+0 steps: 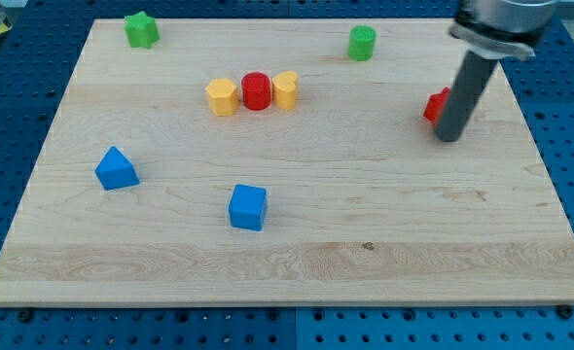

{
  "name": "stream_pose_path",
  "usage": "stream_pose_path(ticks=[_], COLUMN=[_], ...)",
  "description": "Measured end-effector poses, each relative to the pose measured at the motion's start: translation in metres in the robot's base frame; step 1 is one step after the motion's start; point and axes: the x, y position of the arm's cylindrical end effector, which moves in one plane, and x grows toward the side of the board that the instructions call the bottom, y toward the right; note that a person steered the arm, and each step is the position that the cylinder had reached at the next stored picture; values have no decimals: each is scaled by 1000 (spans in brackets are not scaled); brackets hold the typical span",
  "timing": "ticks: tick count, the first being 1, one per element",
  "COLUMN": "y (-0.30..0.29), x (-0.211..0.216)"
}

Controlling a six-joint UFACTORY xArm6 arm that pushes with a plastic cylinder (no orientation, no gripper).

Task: Move the red star to the center

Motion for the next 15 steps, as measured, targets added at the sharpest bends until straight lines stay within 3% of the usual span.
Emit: stream_pose_path(ticks=[2,3,4,6,8,9,10,12,13,15], y=[107,112,81,-53,37,55,43,-77,-104,-31], x=[3,-15,-28,12,17,-20,-61,-36,-32,-75])
